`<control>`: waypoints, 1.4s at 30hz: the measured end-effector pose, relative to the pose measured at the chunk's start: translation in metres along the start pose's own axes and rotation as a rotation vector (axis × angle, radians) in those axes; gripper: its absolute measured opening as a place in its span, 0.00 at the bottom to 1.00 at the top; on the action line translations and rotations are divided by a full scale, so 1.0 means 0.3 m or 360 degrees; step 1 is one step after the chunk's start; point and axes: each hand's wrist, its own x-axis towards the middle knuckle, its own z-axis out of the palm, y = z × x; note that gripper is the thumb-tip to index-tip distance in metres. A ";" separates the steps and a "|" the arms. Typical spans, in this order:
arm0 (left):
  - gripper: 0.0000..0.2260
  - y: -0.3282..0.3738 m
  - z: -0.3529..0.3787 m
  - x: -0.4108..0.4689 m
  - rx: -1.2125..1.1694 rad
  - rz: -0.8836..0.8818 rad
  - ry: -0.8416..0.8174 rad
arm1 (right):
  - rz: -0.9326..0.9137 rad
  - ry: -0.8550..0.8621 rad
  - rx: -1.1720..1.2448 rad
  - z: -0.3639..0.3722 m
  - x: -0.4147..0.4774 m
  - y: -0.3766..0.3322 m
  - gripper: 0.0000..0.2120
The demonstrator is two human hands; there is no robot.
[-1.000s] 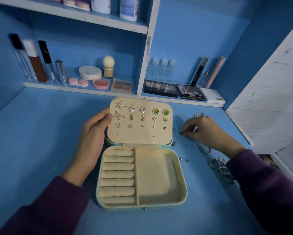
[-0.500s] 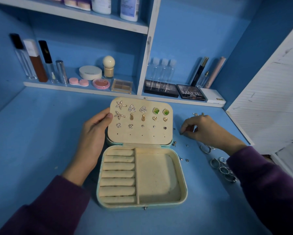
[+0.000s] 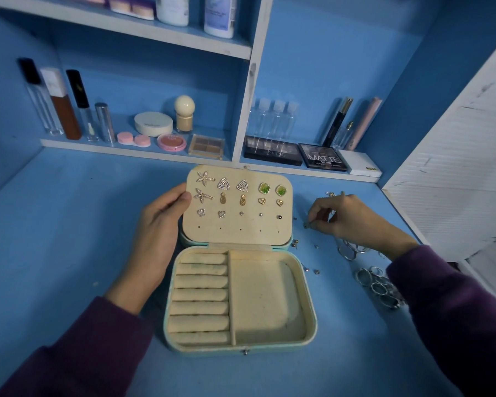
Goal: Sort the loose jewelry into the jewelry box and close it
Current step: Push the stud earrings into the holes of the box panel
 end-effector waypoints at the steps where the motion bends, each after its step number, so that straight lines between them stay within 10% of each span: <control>1: 0.13 0.001 0.001 -0.001 -0.0006 0.0000 -0.0004 | 0.0020 0.0040 0.0050 -0.004 -0.005 -0.004 0.08; 16: 0.13 0.014 0.009 -0.012 0.0033 -0.0016 -0.0002 | -0.0081 0.0266 0.0867 -0.036 0.077 -0.225 0.03; 22: 0.08 0.078 0.029 -0.113 0.0776 0.0554 0.0289 | -0.0089 0.0249 0.0862 -0.046 0.046 -0.236 0.03; 30: 0.13 0.139 0.259 -0.268 -0.0961 -0.1188 -0.0435 | -0.0136 0.0255 0.0861 -0.070 0.005 -0.257 0.04; 42: 0.13 0.079 0.280 -0.191 -0.1349 -0.1439 -0.0236 | -0.0163 0.0243 0.0844 -0.088 -0.052 -0.276 0.03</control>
